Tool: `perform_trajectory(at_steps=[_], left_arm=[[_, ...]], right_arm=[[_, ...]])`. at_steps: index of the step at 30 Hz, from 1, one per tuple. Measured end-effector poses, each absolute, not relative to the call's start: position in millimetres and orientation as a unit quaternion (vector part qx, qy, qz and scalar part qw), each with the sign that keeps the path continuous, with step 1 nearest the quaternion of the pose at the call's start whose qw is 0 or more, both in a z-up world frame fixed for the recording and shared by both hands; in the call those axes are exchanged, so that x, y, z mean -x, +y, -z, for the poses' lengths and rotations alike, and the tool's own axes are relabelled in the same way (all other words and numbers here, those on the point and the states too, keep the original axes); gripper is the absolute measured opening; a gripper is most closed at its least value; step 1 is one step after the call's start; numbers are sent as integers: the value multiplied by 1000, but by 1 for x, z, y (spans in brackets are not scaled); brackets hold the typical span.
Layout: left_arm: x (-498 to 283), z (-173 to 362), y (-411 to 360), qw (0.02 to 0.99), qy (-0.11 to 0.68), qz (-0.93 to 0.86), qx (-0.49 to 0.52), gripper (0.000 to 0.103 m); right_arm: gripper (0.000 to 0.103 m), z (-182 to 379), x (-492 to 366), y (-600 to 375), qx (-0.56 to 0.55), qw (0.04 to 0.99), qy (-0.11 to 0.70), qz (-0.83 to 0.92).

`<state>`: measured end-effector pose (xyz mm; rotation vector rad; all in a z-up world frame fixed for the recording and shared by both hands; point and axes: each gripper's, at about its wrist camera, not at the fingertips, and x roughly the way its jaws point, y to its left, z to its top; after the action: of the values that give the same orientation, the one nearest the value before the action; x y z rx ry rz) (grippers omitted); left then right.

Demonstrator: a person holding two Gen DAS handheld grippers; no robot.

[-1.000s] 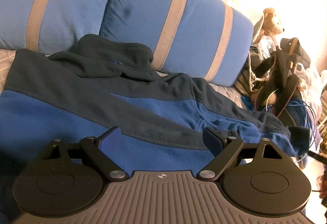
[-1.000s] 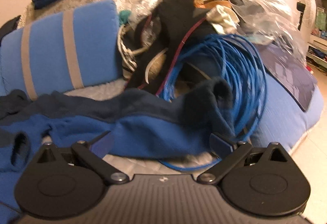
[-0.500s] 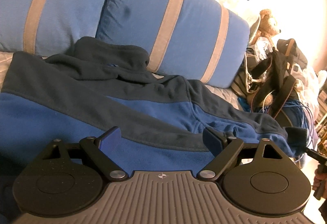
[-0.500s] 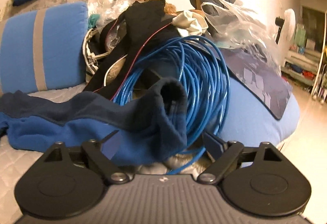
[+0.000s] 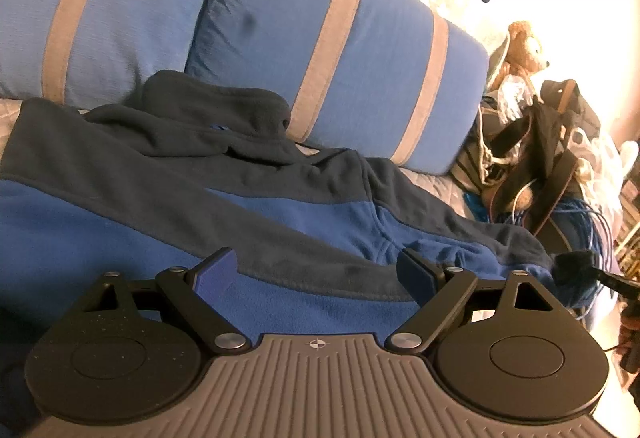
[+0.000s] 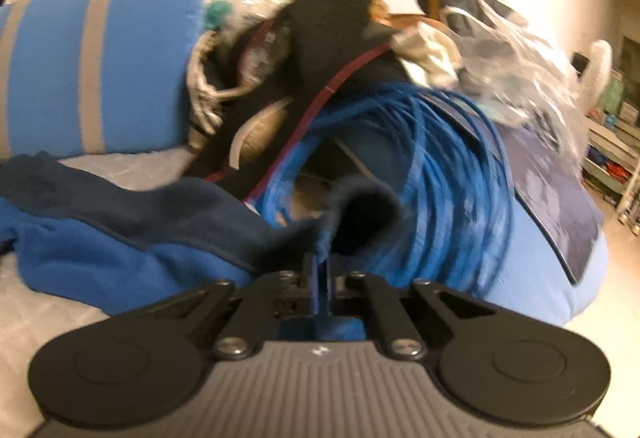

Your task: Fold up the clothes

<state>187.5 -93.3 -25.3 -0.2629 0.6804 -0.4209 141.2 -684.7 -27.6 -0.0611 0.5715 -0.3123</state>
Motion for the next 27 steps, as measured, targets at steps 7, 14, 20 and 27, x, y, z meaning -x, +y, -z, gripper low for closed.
perform_trajectory(at_steps=[7,14,20,27], left_arm=[[-190,25,-90,917,321,193,138,88],[-190,26,-88,920,323,182,127,88],[-190,26,-87,919,327,184,125,88],[-190,26,-90,917,325,195,122,88]], right_arm=[[3,1,-170,-630,42,954,277,103],[3,-12,-199,-580,39,958,279,58],[3,-24,-201,-549,40,961,273,21],[3,-40,-195,-525,29,961,273,-31]])
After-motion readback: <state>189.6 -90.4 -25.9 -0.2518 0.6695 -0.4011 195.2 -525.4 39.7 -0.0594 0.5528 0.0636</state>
